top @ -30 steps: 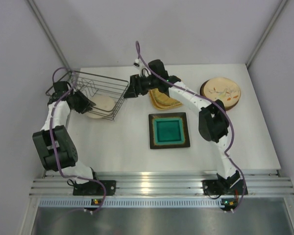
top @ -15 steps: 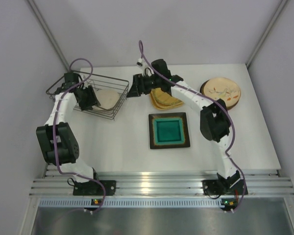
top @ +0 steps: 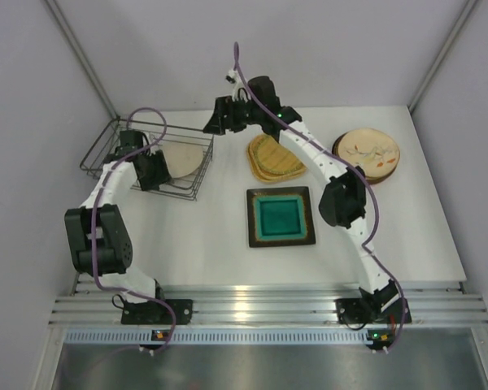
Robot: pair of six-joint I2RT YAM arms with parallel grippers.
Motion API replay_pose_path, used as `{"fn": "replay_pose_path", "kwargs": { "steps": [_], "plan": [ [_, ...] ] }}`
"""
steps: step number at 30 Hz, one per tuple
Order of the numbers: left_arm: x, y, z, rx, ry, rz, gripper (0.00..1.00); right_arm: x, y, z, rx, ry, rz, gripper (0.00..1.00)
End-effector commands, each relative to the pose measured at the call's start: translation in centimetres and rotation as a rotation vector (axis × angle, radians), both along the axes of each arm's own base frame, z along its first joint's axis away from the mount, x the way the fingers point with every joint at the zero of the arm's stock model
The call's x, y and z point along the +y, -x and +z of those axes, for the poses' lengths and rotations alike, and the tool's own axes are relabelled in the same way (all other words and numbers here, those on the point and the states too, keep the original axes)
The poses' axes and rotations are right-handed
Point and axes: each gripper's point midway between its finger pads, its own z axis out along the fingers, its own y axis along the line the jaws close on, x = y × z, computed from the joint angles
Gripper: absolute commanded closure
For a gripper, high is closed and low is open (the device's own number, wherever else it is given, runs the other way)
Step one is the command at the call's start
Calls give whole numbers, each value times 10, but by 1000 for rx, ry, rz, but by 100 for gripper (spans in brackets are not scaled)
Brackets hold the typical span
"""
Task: Unload the plates from the dish rack
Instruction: Move the dish rack
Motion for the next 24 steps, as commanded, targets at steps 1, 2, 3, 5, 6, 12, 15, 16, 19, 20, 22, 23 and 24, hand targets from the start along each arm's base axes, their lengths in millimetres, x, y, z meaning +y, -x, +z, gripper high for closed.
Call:
{"fn": "replay_pose_path", "kwargs": {
  "steps": [1, 2, 3, 5, 6, 12, 15, 16, 19, 20, 22, 23, 24],
  "plan": [
    [-119, 32, 22, -132, 216, -574, 100, 2, -23, -33, 80, 39, -150, 22],
    [-120, 33, 25, -145, 219, -578, 100, 1, -31, -46, 92, 52, -188, 23],
    [-121, 36, 25, -134, 244, -545, 100, 5, -31, -50, 99, 47, -197, 23],
    [-129, 37, 37, -173, 291, -546, 100, 14, -31, -60, 101, 52, -205, 23],
    [-132, 40, 40, -181, 305, -551, 100, 18, -30, -61, 101, 49, -206, 23],
    [-163, 65, 46, -186, 349, -627, 100, 50, -17, -79, 108, 56, -262, 23],
    [-164, 71, 39, -183, 335, -607, 100, 58, -16, -98, 152, 64, -318, 28],
    [-160, 69, 38, -190, 312, -581, 100, 59, -16, -105, 167, 68, -331, 29],
    [-139, 61, 40, -217, 228, -449, 100, 65, -10, -129, 221, 90, -341, 36],
    [-133, 58, 45, -230, 225, -394, 100, 64, -8, -138, 237, 109, -346, 44],
    [-108, 49, 58, -301, 173, -267, 100, 59, -8, -142, 245, 129, -358, 56],
    [-98, 48, 60, -305, 166, -202, 100, 55, -7, -146, 248, 154, -360, 71],
    [-84, 47, 69, -337, 140, -143, 100, 52, -6, -145, 244, 163, -362, 79]
  ]
}}
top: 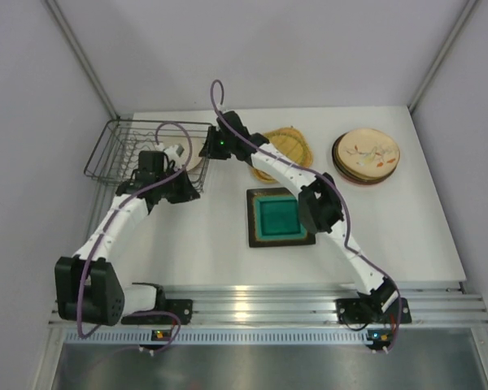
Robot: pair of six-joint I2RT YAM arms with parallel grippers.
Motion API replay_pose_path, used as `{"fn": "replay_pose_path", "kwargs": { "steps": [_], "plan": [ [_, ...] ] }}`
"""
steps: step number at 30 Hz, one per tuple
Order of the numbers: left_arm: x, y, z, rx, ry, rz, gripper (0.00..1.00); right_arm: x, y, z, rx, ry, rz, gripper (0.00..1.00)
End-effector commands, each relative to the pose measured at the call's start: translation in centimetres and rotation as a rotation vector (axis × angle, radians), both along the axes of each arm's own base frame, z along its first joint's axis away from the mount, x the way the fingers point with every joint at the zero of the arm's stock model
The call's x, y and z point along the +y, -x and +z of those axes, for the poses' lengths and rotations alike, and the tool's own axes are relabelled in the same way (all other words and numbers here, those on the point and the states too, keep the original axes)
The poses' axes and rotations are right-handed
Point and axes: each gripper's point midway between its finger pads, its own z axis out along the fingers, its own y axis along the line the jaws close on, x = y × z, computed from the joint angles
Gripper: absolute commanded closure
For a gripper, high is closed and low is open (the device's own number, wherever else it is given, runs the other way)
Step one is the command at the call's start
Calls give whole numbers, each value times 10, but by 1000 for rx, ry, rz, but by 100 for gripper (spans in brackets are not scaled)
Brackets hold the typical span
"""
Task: Unload the plates from the dish rack
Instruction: Move the dish rack
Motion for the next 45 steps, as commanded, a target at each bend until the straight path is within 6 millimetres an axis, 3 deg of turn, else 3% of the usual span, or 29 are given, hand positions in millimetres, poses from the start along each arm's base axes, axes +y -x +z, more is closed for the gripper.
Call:
{"fn": "replay_pose_path", "kwargs": {
  "steps": [1, 3, 6, 13, 17, 18, 19, 20, 22, 23, 24, 25, 26, 27, 36, 39, 45],
  "plan": [
    [55, -24, 34, -146, -86, 321, 100, -7, -3, -10, -12, 47, -17, 85],
    [95, -21, 33, -141, -146, 484, 100, -19, -2, -11, -15, 81, -17, 100],
    [158, -7, 19, -82, -166, 740, 100, -43, 2, -13, 0, 136, -25, 100],
    [218, 7, 5, -47, -185, 1044, 100, -113, 9, -28, 65, 214, -95, 100],
    [243, 4, -1, -50, -65, 1169, 100, -123, 13, -26, 63, 213, -69, 100],
    [250, -7, 10, -124, -4, 1184, 96, -122, 14, -25, 61, 213, -58, 100],
    [241, -15, 14, -145, 121, 1153, 80, -120, 15, -21, 55, 208, -37, 100],
    [252, -11, 7, -150, 173, 1195, 68, -119, 15, -20, 53, 207, -27, 100],
    [251, -23, 12, -189, 288, 1170, 52, -117, 17, -17, 51, 202, -7, 100],
    [258, -23, -2, -147, 306, 1194, 46, -117, 18, -18, 51, 204, 3, 100],
    [262, -24, -6, -139, 332, 1199, 45, -117, 19, -19, 55, 202, 9, 100],
    [262, -37, 8, -214, 399, 1150, 44, -117, 20, -18, 57, 200, 17, 100],
    [267, -36, -7, -182, 438, 1166, 44, -116, 21, -17, 50, 205, 26, 100],
    [268, -40, -5, -196, 467, 1152, 43, -117, 20, -18, 48, 205, 30, 100],
    [272, -62, 27, -427, 579, 1033, 41, -113, 26, -21, 61, 189, 82, 100],
    [269, -67, 21, -429, 689, 1024, 42, -112, 27, -19, 59, 182, 90, 100],
    [282, -74, -3, -359, 638, 1079, 44, -111, 27, -16, 57, 160, 94, 100]
  ]
}}
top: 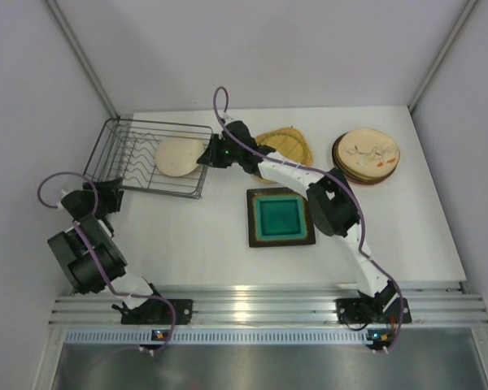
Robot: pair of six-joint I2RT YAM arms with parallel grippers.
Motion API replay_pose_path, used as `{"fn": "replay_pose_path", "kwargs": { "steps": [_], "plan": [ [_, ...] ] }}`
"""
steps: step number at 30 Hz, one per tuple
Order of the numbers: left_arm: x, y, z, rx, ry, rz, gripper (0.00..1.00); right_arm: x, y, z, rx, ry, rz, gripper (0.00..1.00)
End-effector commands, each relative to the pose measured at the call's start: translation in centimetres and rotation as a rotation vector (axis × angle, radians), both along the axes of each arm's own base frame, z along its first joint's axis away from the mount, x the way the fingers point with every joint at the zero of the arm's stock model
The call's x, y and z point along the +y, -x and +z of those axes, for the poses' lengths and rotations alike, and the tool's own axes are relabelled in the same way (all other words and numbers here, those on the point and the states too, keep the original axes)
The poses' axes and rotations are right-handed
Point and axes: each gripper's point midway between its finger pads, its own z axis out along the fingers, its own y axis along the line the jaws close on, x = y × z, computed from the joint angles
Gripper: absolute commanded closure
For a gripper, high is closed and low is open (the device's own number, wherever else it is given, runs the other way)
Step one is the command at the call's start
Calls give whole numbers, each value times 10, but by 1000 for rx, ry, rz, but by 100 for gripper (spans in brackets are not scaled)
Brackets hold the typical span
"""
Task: Unload the plates from the dish rack
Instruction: Move the dish rack
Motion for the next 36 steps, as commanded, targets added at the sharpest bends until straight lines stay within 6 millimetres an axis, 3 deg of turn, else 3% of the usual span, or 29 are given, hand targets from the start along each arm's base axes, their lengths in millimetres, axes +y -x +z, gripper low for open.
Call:
{"fn": "replay_pose_path", "kwargs": {
  "steps": [1, 4, 9, 12, 15, 18, 27, 36],
  "plan": [
    [14, -9, 26, -75, -82, 14, 44, -98, -3, -27, 73, 258, 48, 100],
    [19, -12, 31, -108, -106, 46, 46, -97, -2, -27, 72, 249, 54, 100],
    [13, -24, 33, -162, -71, 39, 85, -100, -2, -27, 74, 240, 52, 100],
    [7, -28, 34, -187, -64, 26, 100, -103, -3, -25, 68, 231, 50, 100],
    [3, -25, 42, -229, -57, 21, 100, -106, -3, -26, 78, 226, 50, 100],
    [0, -25, 66, -293, -64, 12, 100, -108, -3, -31, 94, 218, 51, 100],
    [-14, -30, 162, -442, -178, -21, 100, -109, 0, -46, 126, 217, 56, 100],
    [-18, -43, 194, -496, -205, -40, 100, -99, 2, -41, 130, 185, 85, 100]
  ]
}}
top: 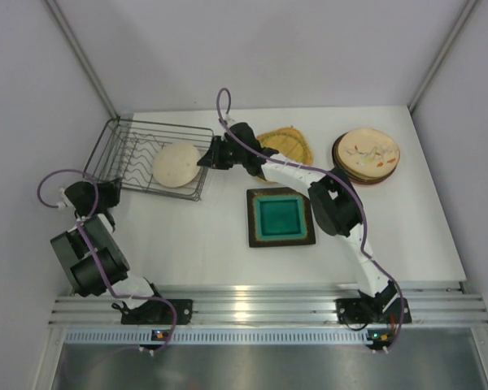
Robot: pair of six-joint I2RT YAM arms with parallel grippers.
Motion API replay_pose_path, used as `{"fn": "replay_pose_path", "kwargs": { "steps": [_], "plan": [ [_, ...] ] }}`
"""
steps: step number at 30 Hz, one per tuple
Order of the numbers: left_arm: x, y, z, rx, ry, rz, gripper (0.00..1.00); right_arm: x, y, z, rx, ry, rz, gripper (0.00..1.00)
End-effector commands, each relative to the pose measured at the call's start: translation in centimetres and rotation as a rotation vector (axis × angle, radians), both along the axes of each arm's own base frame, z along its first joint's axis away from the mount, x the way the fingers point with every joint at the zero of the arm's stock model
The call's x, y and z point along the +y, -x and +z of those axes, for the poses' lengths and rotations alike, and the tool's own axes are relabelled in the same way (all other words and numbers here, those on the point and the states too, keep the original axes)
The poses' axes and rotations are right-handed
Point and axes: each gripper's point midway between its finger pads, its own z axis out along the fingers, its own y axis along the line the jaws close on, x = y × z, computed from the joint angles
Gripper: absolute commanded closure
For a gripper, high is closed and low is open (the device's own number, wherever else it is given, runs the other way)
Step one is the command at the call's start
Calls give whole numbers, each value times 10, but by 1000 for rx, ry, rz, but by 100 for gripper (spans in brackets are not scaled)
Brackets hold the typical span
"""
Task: Unload the plates from the dish rack
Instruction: Move the dish rack
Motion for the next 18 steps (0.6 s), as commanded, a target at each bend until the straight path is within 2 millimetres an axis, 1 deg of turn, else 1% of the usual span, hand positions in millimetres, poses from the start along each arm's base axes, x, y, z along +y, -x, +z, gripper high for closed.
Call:
{"fn": "replay_pose_path", "kwargs": {
  "steps": [1, 2, 5, 6, 9, 10, 11, 14, 15, 17, 18],
  "plan": [
    [-21, -29, 183, -518, -302, -151, 100, -95, -3, -40, 131, 239, 35, 100],
    [-19, -30, 182, -510, -307, -149, 100, -89, -2, -34, 125, 217, 58, 100],
    [-18, -31, 178, -491, -316, -147, 100, -72, 6, -28, 135, 190, 107, 100],
    [-17, -32, 174, -475, -316, -147, 100, -62, 10, -26, 144, 171, 138, 100],
    [-16, -33, 166, -457, -311, -151, 100, -51, 15, -31, 161, 173, 164, 100],
    [-17, -33, 164, -456, -310, -152, 100, -50, 16, -32, 169, 167, 167, 100],
    [-17, -33, 165, -461, -308, -153, 100, -49, 17, -37, 175, 164, 171, 100],
    [-18, -35, 172, -479, -307, -163, 100, -44, 21, -41, 209, 133, 200, 100],
    [-18, -37, 180, -493, -316, -167, 100, -40, 25, -48, 235, 120, 216, 100],
    [-16, -39, 184, -485, -318, -168, 100, -34, 27, -48, 239, 110, 229, 100],
    [-16, -40, 194, -495, -341, -168, 100, -30, 30, -51, 246, 105, 244, 100]
  ]
}}
